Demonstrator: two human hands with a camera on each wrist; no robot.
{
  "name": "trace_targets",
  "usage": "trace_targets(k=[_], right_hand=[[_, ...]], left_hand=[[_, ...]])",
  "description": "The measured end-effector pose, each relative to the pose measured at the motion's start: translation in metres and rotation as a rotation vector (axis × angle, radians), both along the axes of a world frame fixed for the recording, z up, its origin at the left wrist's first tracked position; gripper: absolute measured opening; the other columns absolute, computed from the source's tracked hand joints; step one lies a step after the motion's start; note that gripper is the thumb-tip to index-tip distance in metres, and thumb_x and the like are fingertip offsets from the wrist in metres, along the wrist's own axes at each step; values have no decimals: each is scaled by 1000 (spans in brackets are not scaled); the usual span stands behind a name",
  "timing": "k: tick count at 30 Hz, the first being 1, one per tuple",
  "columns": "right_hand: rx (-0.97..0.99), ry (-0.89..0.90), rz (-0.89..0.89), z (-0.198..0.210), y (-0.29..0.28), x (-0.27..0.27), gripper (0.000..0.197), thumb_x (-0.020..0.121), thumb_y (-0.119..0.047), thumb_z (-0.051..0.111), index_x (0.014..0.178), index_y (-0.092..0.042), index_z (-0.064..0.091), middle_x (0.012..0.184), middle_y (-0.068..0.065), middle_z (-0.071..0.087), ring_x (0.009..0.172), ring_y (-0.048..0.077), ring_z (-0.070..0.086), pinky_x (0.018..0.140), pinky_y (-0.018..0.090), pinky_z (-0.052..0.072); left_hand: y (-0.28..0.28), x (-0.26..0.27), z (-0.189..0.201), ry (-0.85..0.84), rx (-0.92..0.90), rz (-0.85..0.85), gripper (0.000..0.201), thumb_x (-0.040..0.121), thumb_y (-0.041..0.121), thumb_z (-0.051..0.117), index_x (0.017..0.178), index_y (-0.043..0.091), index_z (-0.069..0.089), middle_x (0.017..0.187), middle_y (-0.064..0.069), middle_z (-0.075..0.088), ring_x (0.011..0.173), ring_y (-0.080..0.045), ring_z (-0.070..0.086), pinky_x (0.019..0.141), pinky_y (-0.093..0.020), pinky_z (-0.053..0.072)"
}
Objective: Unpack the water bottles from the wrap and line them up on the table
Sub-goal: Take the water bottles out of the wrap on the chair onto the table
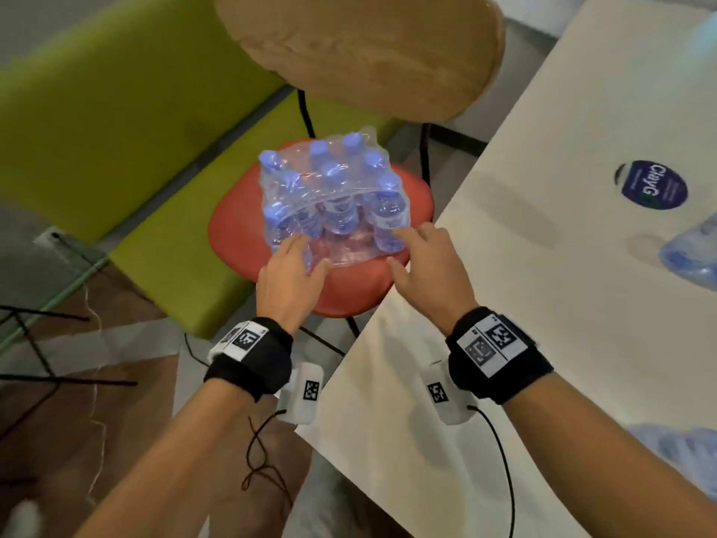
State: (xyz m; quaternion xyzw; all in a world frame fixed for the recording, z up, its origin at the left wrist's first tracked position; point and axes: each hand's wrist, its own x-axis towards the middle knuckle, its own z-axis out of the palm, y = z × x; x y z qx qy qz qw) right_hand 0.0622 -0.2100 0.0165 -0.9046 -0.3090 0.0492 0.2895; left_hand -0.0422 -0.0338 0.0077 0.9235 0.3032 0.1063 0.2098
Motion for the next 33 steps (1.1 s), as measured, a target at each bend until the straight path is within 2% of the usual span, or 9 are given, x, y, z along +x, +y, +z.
trace_targets(k=[4,7,10,13,18,22,27,30,33], right_hand=[[-82,-53,45,-5,34,32,58,88,-22,59,144,-16,44,122,15,55,110,36,50,90,43,46],[-156,-107,64,-5,48,48,63,89,-21,57,148,-22,37,126,13,54,108,35,50,85,41,47],[-233,-157,62,-4,54,55,68,89,-20,57,151,-26,30,116,15,55,105,36,51,76,40,45],[-250,-168,30,-8,59,57,80,87,-17,56,155,-30,17,110,16,56,100,37,52,66,37,38],[-209,-134,27,-8,61,55,66,88,-18,54,148,-30,30,99,15,58,86,38,58,63,38,45],[-208,-157,50,-4,54,46,51,95,-31,52,143,-28,38,101,12,59,88,36,59,62,37,44],[-149,-146,32,-3,45,44,39,94,-31,56,132,-25,49,98,9,59,88,36,59,62,35,40],[-127,-114,16,-6,37,46,39,94,-29,54,132,-24,49,98,8,59,87,35,59,63,35,40],[-128,-109,30,-11,30,45,40,94,-28,53,133,-24,48,102,8,59,89,35,59,65,36,44]], left_hand=[[14,9,-3,-7,59,-14,55,94,34,56,145,16,44,159,3,29,133,-21,49,99,-39,44],[18,13,-3,-22,117,-37,57,94,30,56,147,17,40,161,4,24,117,-26,61,88,-40,51],[23,15,-4,-5,153,-57,64,92,22,56,151,19,31,163,5,19,96,-28,68,76,-38,55],[27,19,-3,3,152,-47,71,89,12,54,154,20,24,162,5,20,90,-31,67,72,-41,56],[27,25,-3,38,144,13,75,86,-4,45,155,14,19,162,1,16,87,-39,64,63,-39,48],[26,24,-3,48,99,68,85,80,-12,45,156,15,16,164,0,11,98,-42,61,72,-42,47],[32,27,3,-27,149,49,61,85,-1,53,142,15,38,145,-6,35,79,-38,62,64,-43,50],[31,26,6,-65,202,43,36,90,18,62,124,12,54,126,-9,42,80,-33,62,63,-41,53],[35,20,3,-107,161,59,37,87,23,68,123,16,61,124,-8,44,85,-30,63,72,-39,53]])
